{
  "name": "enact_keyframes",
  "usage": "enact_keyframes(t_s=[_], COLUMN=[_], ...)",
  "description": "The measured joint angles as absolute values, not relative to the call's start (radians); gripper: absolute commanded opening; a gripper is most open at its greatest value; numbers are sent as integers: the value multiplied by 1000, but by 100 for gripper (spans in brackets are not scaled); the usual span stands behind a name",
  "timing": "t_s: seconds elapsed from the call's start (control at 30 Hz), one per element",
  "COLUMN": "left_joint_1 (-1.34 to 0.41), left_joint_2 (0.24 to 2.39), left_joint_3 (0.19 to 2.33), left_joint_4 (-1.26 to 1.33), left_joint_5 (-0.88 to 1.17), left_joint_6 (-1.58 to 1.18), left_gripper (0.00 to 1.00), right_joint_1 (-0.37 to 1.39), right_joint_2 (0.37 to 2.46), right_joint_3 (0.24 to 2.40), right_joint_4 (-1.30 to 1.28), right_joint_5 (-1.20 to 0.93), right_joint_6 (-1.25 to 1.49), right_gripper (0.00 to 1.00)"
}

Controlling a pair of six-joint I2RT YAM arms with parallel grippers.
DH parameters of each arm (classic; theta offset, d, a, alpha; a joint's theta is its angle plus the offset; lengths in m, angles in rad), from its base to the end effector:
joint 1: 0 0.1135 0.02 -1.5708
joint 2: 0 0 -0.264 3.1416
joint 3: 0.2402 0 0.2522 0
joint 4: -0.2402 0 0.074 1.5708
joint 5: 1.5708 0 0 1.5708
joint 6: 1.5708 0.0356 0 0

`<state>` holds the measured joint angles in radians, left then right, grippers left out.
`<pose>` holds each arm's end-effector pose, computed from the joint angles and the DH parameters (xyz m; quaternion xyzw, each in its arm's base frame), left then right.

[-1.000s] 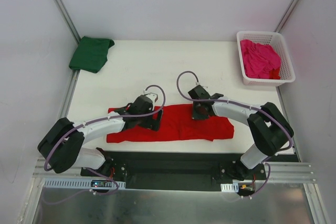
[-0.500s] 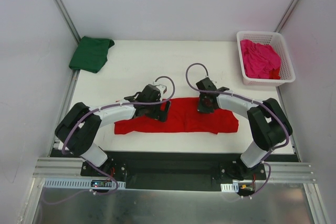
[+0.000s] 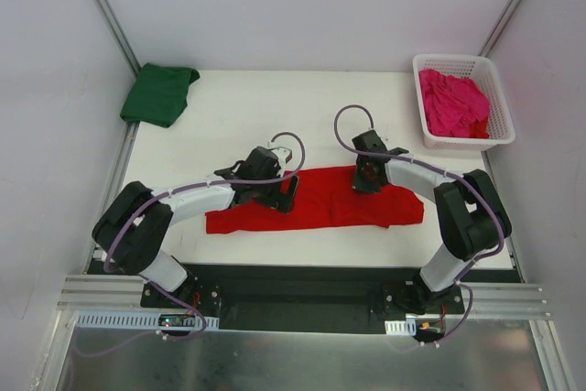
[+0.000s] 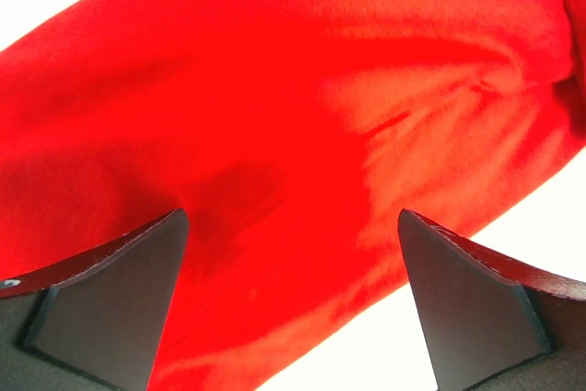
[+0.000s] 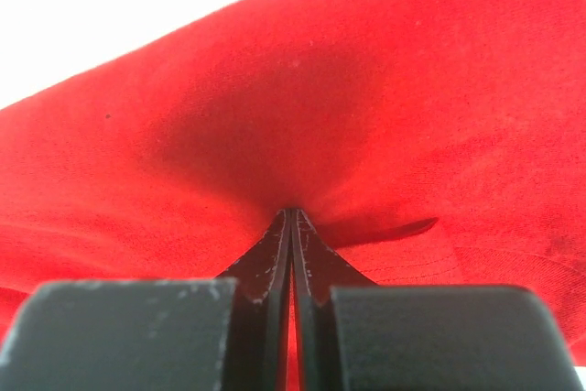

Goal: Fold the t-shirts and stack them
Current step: Rotate the tshirt 90 degrees

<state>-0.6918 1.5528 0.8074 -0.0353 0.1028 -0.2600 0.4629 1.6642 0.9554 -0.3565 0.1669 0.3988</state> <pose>0.2392 -0.2029 0.1784 0.2168 0.8961 -0.2182 0.3199 0.2912 0.1387 0.1670 -0.0101 0.9650 0.0307 0.2601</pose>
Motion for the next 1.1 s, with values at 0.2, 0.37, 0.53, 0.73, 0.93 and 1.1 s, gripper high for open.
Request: enact_keyframes(t_s=[0.2, 0.37, 0.53, 0.73, 0.93, 1.1], left_joint_1=[-692, -692, -679, -665, -638, -521], left_joint_2=[1362, 1139, 1014, 920, 797, 741], left_joint_3=[783, 775, 723, 577, 503, 473], left_joint_4=[-112, -176, -241, -317, -352, -350], left_joint_5=[80, 41, 16, 14, -17, -22], left_joint_6=[-260, -268, -310, -435, -535, -568], left_gripper=[99, 99, 99, 99, 99, 99], right_joint_1=[463, 461, 458, 458, 460, 460], right_joint_2=[1664, 1656, 1642, 1624, 1624, 1624], right_joint_3=[955, 955, 954, 953, 953, 951], right_joint_4=[-356, -369, -397, -412, -413, -413], right_joint_5=[167, 175, 186, 190, 190, 189], right_joint_6=[395, 382, 373, 363, 357, 353], right_gripper=[2, 2, 2, 2, 2, 2])
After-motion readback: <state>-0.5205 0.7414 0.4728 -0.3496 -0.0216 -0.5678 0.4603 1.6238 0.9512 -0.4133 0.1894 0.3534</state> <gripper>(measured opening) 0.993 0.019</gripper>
